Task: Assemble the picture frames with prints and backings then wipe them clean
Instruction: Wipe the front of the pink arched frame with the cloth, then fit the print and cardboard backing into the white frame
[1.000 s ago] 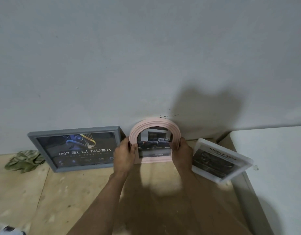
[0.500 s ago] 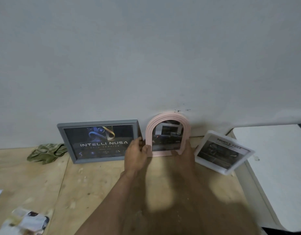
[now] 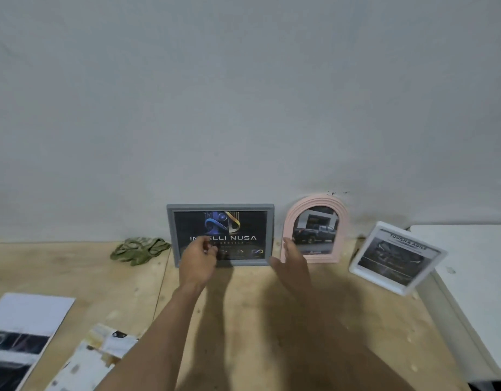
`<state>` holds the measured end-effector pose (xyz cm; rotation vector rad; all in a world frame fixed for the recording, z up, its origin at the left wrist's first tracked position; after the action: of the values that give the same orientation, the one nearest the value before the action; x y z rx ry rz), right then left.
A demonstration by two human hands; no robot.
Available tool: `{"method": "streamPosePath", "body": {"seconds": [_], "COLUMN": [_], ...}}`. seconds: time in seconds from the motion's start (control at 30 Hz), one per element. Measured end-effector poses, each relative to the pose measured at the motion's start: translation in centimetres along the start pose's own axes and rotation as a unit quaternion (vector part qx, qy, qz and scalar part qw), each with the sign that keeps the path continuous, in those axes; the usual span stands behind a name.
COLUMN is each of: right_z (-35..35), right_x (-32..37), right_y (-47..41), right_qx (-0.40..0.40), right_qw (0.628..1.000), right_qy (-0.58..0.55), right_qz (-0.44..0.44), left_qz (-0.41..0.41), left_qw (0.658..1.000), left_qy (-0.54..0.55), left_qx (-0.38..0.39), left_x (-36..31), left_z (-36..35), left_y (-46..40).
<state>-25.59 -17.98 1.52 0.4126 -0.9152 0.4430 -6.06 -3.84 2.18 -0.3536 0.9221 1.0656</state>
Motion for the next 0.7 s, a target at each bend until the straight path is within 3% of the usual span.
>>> {"method": "streamPosePath", "body": {"seconds": [0.23, 0.43, 0.6, 0.7], "right_z": [-0.7, 2.4, 10.4, 19.0], "right_x": [-0.4, -2.4, -6.0, -9.2], "right_y": [-2.4, -4.6, -3.4, -0.2], "right_qx": [0.030, -0.024, -0.208, -0.396], "right_qw": [1.000, 0.999, 0.976, 0.913], "right_qy": [-0.004, -0.046, -0.031, 0.038], "right_qz": [0.007, -0.002, -0.066, -0.091], "left_qz": [0.035, 0.017, -0.080, -0.123], "left_qw": [0.999, 0.998, 0.982, 0.956], "left_qy": [-0.019, -0.006, -0.014, -0.021], "left_qx": [-0.023, 0.055, 0.172, 0.266], "left_x": [1.5, -1.8, -9.4, -14.6], "left_z": [1.6, -4.4, -14.4, -21.9], "left_y": [-1.9, -1.6, 1.3, 4.9]}}
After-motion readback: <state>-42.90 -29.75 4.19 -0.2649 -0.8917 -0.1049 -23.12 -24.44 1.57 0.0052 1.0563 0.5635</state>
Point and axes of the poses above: each hand's wrist, its own y-axis away from the middle knuckle, its own z-axis out of the back of the hand, x = y × z, the point moved 5 cm from there along -y, towards the middle knuckle, and after that the axes turned 5 degrees about z, right-handed, at the moved point
